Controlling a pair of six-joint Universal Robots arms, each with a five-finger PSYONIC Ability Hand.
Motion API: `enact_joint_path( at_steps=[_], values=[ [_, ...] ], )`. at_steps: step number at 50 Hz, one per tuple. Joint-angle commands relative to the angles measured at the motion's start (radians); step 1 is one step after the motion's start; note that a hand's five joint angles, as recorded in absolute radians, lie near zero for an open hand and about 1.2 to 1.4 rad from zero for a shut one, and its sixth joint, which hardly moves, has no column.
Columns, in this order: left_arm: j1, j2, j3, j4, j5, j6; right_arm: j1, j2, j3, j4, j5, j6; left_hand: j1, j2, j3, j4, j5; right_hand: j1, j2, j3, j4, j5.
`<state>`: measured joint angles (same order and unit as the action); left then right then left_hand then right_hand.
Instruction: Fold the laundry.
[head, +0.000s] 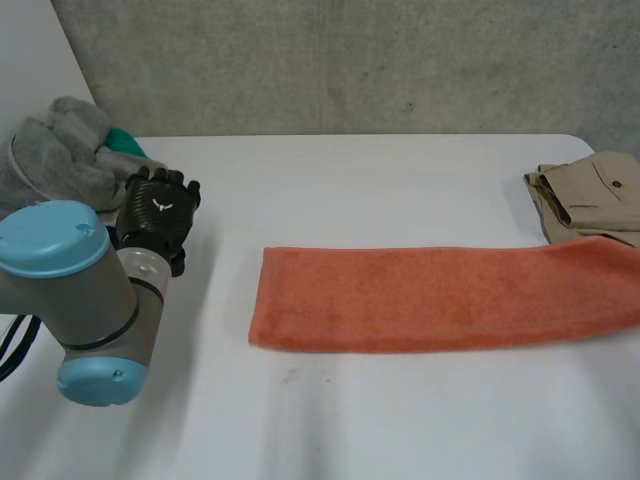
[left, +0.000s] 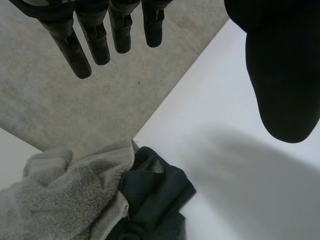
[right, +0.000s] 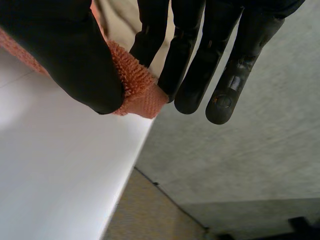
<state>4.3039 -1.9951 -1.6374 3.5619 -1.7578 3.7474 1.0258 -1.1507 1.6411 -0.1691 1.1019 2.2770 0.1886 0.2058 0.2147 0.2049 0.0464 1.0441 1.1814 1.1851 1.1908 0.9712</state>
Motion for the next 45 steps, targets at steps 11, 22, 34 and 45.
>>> enact_joint_path(
  at_steps=[11, 22, 34, 45],
  values=[
    [0.014, 0.107, -0.038, -0.003, 0.000, -0.021, 0.949, -0.037, -0.115, -0.142, 0.122, 0.099, -0.013, -0.030, -0.039, -0.030, -0.046, 0.352, 0.215, 0.211, 0.205, 0.251],
    [0.020, 0.122, -0.088, -0.003, 0.004, -0.024, 1.315, 0.307, -0.240, -0.262, 0.015, 0.010, -0.013, -0.030, -0.039, -0.030, -0.046, 0.352, 0.215, 0.211, 0.205, 0.251],
    [0.002, 0.113, -0.047, 0.003, 0.008, -0.021, 1.326, 0.218, -0.211, -0.208, 0.140, 0.062, -0.014, -0.031, -0.040, -0.030, -0.046, -0.870, -1.007, -1.011, -1.016, -0.971],
    [-0.186, 0.023, 0.114, 0.002, 0.014, -0.080, 1.065, -0.043, -0.020, -0.098, 0.213, 0.504, -0.010, -0.028, -0.036, -0.027, -0.043, -0.870, -1.007, -1.011, -1.016, -0.971]
  ],
)
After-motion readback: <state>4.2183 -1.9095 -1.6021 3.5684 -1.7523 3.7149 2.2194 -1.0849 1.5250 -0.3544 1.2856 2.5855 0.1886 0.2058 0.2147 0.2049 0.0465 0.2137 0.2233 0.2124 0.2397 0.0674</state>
